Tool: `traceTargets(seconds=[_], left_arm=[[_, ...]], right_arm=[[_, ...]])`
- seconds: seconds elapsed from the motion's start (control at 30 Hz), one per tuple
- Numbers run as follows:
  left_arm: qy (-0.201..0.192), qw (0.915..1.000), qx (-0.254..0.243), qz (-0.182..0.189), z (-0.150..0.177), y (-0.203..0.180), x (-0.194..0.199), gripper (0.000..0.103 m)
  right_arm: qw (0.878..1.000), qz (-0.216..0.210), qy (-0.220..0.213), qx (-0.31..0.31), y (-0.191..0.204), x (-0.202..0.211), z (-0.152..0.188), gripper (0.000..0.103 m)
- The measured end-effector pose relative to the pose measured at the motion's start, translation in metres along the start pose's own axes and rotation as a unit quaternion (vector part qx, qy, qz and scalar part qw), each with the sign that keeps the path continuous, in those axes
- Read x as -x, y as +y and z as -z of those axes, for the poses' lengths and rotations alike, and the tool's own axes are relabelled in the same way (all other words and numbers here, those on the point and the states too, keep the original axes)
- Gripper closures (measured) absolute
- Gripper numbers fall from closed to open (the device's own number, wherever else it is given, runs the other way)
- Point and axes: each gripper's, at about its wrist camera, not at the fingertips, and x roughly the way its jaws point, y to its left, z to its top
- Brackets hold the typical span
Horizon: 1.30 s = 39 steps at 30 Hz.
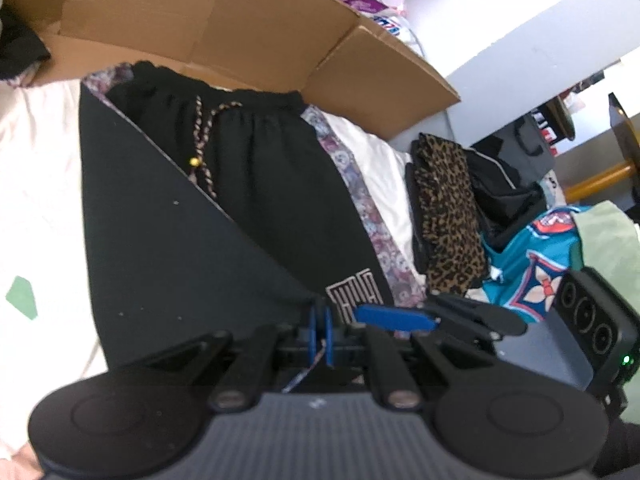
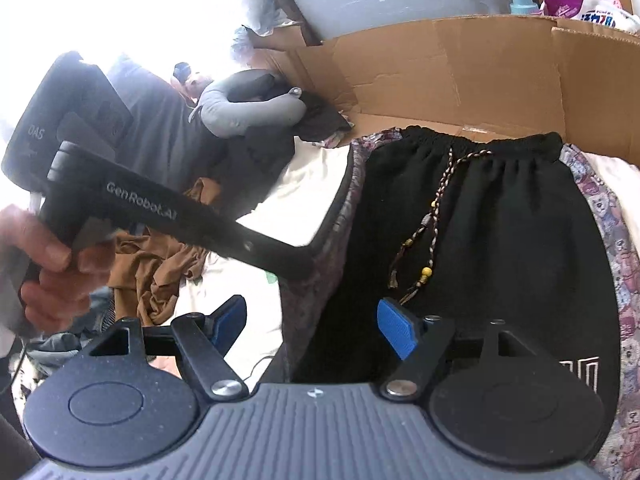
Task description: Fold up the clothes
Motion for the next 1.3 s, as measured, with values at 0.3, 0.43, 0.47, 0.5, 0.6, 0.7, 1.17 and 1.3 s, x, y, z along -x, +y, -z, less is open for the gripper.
traceTargets(seconds=[0.3,0.43,0.47,0.5,0.6,0.7,1.17,1.3], left_arm=[[0.000,0.9994,0.023,0.024,0.006,0.002,-0.010,0.098],[-0.001,0.9989,0.031,0.035,0.007,0.000,-0.011,0.098],[-0.001,0.9988,0.031,0.037,0.007,-0.001,-0.011,0.098],[-0.001,0.9987,0.031,0.039,0.007,-0.001,-0.011,0.098],[0.001,0.9984,0.032,0.047,0.007,-0.004,-0.012,0.098],[-0.001,0.9981,0.035,0.051,0.006,-0.007,-0.014,0.098],[-0.011,0.9992,-0.029,0.026,0.014,-0.031,-0.014,0.090],[-0.041,0.9984,-0.035,-0.016,0.018,-0.024,0.000,0.045]], right_arm=[[1.000,0.003,0.000,-0.029,-0.006,-0.016,0.003,0.060],[0.999,0.006,0.003,-0.035,-0.005,-0.028,0.005,0.068],[0.999,0.006,0.005,-0.035,-0.004,-0.031,0.006,0.069],[0.999,0.006,0.006,-0.036,-0.003,-0.034,0.007,0.071],[0.999,0.013,0.004,-0.033,-0.001,-0.038,0.007,0.081],[0.999,0.035,-0.005,-0.035,-0.003,-0.038,0.005,0.084],[0.996,0.062,-0.021,-0.065,-0.018,-0.035,0.012,0.102],[0.994,0.058,-0.021,-0.090,-0.029,-0.035,0.016,0.102]])
